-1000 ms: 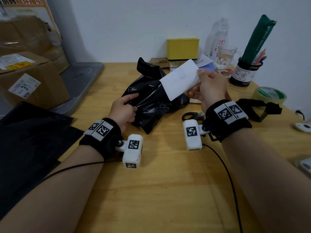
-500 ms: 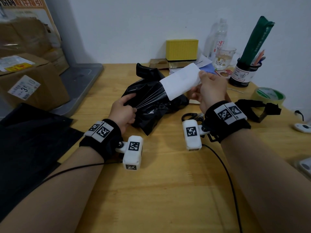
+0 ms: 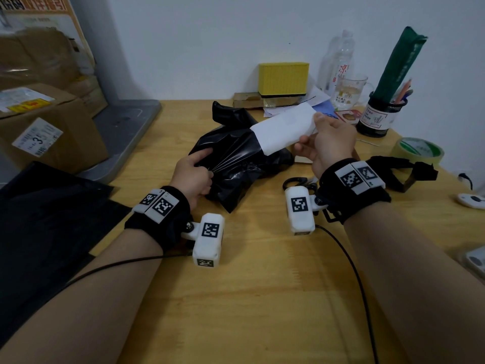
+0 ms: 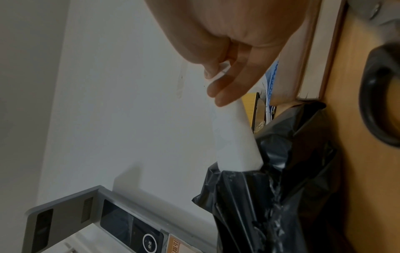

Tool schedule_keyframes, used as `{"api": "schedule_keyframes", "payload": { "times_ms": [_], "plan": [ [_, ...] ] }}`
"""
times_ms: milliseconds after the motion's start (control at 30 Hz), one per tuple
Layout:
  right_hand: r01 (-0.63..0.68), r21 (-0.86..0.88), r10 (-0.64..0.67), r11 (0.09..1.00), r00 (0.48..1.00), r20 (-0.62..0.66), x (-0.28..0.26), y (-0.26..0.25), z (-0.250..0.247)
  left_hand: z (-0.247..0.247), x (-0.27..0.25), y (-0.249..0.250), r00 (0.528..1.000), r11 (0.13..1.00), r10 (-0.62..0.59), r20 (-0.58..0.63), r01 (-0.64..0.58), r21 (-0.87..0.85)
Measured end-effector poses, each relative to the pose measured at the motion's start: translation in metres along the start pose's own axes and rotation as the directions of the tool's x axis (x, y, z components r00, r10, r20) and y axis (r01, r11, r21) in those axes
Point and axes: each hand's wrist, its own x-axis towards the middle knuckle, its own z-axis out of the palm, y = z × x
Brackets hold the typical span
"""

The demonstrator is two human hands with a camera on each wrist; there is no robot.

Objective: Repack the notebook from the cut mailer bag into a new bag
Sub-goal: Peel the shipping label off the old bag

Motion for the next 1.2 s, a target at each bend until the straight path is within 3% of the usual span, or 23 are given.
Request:
{"api": "schedule_keyframes", "payload": {
  "times_ms": [300, 700, 967, 1200],
  "plan": [
    [0.008, 0.161, 0.013, 0.987, 0.991, -0.131, 0.009, -0.02, -0.021, -0.004, -0.001, -0.001, 0.999, 1.0, 0.008, -0.048, -0.008, -0.002],
    [0.052, -0.007, -0.051, 0.999, 0.991, 0.127, -0.019, -0.028, 0.0, -0.004, -0.003, 0.001, 0.995, 0.984, -0.076, -0.06, 0.065, -0.167],
    [0.106, -0.142, -0.041, 0.984, 0.915, 0.401, -0.072, -0.052, -0.012, -0.019, -0.045, 0.018, 0.99, 0.97, -0.118, -0.073, 0.099, -0.22],
    [0.141, -0.232, 0.0, 0.962, 0.855, 0.519, -0.129, -0.062, -0.041, -0.019, -0.116, 0.05, 0.997, 0.98, -0.067, 0.044, 0.074, -0.184]
  ]
}}
